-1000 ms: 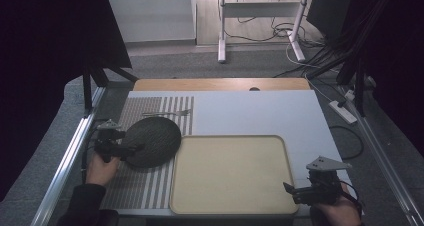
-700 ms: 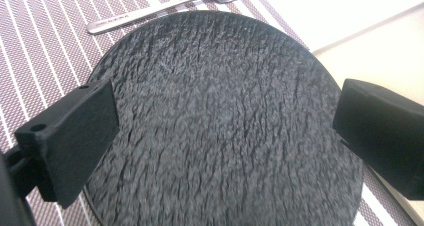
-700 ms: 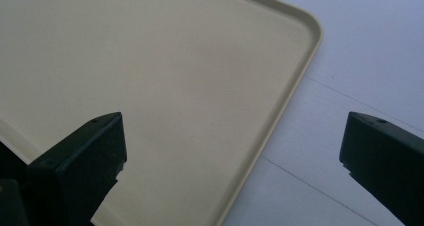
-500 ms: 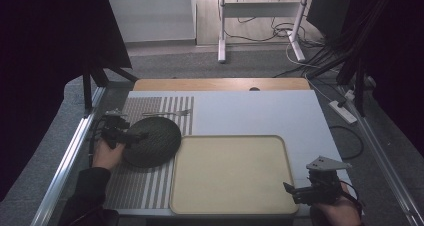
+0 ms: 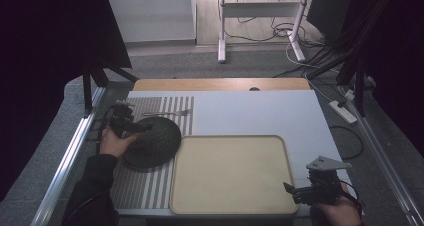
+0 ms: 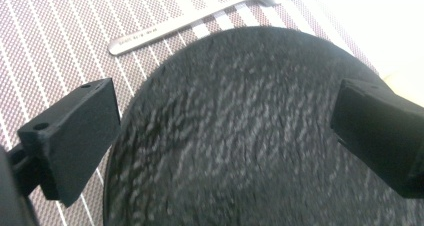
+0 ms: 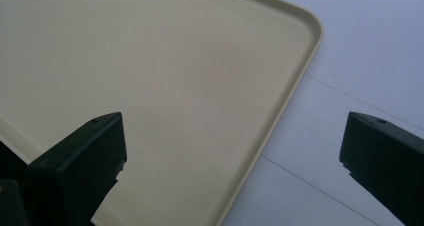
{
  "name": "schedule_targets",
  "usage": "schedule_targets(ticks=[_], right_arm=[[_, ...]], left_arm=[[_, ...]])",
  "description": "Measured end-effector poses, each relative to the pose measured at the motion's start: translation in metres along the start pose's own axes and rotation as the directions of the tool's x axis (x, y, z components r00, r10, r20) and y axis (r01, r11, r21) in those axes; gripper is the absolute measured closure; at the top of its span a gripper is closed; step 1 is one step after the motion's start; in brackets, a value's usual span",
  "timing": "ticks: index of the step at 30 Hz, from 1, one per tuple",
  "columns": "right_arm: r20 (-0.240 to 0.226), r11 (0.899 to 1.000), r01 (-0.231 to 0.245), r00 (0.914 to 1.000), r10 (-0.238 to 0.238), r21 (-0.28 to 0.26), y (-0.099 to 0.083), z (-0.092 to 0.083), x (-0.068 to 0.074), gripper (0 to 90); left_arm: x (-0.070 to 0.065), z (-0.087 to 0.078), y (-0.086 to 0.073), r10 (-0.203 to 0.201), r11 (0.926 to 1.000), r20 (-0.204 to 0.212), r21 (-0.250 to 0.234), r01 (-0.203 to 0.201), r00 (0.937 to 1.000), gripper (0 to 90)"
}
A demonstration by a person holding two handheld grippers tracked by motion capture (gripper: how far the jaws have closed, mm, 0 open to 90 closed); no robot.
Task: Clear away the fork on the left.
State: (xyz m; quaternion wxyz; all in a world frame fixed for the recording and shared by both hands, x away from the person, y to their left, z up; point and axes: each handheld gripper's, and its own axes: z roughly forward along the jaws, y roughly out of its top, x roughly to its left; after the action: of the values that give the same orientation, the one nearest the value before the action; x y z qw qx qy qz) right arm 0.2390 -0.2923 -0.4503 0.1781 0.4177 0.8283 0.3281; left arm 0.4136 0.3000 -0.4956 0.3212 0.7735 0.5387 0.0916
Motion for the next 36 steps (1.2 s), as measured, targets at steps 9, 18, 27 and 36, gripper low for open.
schedule_targets(ticks=[9,18,27,36], right_arm=[[-0.003,1.000,0.000,1.0000,0.000,0.002,0.000,0.000,0.000,0.0],[-0.005,1.000,0.001,1.0000,-0.001,0.006,0.000,0.001,0.000,0.0],[-0.008,1.000,0.002,1.0000,-0.002,0.009,0.000,0.001,0.000,0.0],[-0.014,1.000,0.001,0.9999,-0.001,0.005,0.000,0.001,0.000,0.0]], left_arm=[[0.015,0.014,0.017,-0.017,0.9998,-0.031,0.004,0.017,0.9994,12.8],[0.032,0.027,0.035,-0.048,0.9987,-0.078,0.010,0.049,0.9958,61.0],[0.045,0.054,0.046,-0.055,0.9946,-0.167,0.078,0.069,0.9844,89.2],[0.047,0.063,0.045,-0.017,0.9894,-0.187,0.139,0.043,0.9823,89.3]])
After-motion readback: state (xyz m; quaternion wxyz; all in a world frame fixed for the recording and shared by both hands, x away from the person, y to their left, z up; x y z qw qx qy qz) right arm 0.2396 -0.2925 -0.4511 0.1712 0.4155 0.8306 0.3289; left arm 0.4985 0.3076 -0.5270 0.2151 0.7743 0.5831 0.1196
